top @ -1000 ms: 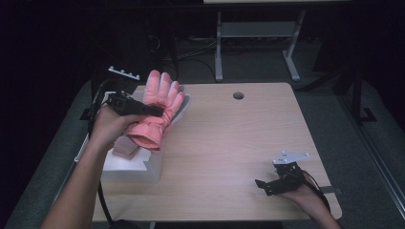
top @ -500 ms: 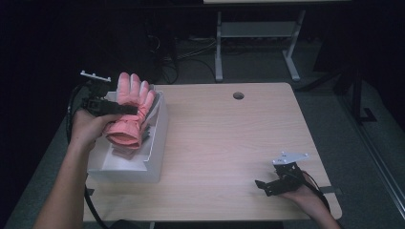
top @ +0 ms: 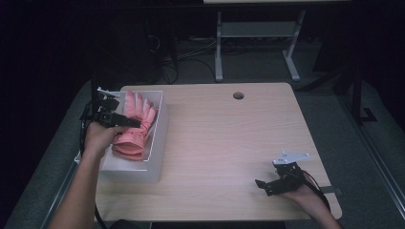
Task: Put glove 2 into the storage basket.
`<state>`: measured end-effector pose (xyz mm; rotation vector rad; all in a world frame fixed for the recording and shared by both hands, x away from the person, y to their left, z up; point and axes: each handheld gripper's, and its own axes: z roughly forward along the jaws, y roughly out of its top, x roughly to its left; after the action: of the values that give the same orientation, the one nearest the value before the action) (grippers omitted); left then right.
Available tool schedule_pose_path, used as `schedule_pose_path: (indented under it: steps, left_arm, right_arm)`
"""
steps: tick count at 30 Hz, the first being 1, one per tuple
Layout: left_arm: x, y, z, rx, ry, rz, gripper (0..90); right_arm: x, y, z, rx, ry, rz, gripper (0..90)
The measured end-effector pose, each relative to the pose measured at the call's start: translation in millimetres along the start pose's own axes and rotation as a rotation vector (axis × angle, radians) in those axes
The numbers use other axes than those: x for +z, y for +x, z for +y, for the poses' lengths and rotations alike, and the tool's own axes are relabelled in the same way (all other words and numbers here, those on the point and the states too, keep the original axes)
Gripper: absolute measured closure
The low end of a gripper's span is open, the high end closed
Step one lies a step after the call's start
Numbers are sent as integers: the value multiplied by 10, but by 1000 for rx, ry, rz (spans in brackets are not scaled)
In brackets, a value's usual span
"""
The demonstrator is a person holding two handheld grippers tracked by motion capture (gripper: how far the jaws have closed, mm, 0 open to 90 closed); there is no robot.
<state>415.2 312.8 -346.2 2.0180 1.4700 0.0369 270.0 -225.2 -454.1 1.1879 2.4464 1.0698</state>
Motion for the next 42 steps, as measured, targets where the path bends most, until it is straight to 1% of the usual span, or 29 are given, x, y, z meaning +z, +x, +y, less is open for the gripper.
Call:
schedule_pose_path:
  steps: [2,4,9,14,17,19,20,21,22,23,25,27,29,32,33,34,35,39,41,42]
  left_arm:
    - [76,26,-28,0,20,-2,616]
    - [154,48,-58,-10,30,-8,615]
    - [325,113,-130,-29,66,-18,612]
    - [459,140,-172,-26,110,-19,603]
    - [531,122,-182,-4,134,-12,593]
    - [574,118,-197,0,139,-15,576]
    - [584,125,-205,-6,136,-18,566]
    - [597,155,-223,-9,136,-34,556]
    - [597,155,-223,-9,136,-34,522]
    - [602,165,-231,-4,133,-36,522]
    - [603,172,-236,-3,132,-36,445]
    - [586,164,-228,15,133,-27,346]
    - [554,149,-221,26,123,-15,259]
    - [478,134,-202,43,117,-1,174]
    - [445,127,-200,46,102,0,168]
    - [412,124,-192,44,95,-4,167]
    - [379,120,-183,48,92,3,154]
    - [227,85,-138,68,59,17,147]
    - [143,72,-112,77,41,17,147]
    - [96,67,-99,87,38,20,147]
  right_arm:
    - [-1,1,0,0,-1,1,9]
    - [0,-1,-4,-7,-4,4,10]
    - [-7,-2,-7,-4,-1,2,10]
    - [6,0,-3,-4,2,2,10]
    - [2,0,-5,-4,-1,4,10]
    - [3,1,-6,-3,2,4,10]
    - [3,2,-7,-4,2,3,9]
    - [-1,7,-7,0,8,3,10]
    - [-1,7,-7,0,8,3,10]
    - [2,8,-2,-10,4,4,10]
    - [4,13,1,-11,6,5,10]
    - [3,11,-1,-11,6,5,10]
    - [4,6,-5,-3,2,5,10]
    - [5,-3,-8,0,3,5,10]
    - [6,-2,-8,0,3,5,9]
    - [6,2,-6,1,2,4,9]
    - [7,1,-5,-7,1,6,10]
    - [8,4,-2,-7,11,8,10]
    - [11,3,-3,-5,8,8,10]
    - [10,2,-3,-6,7,8,10]
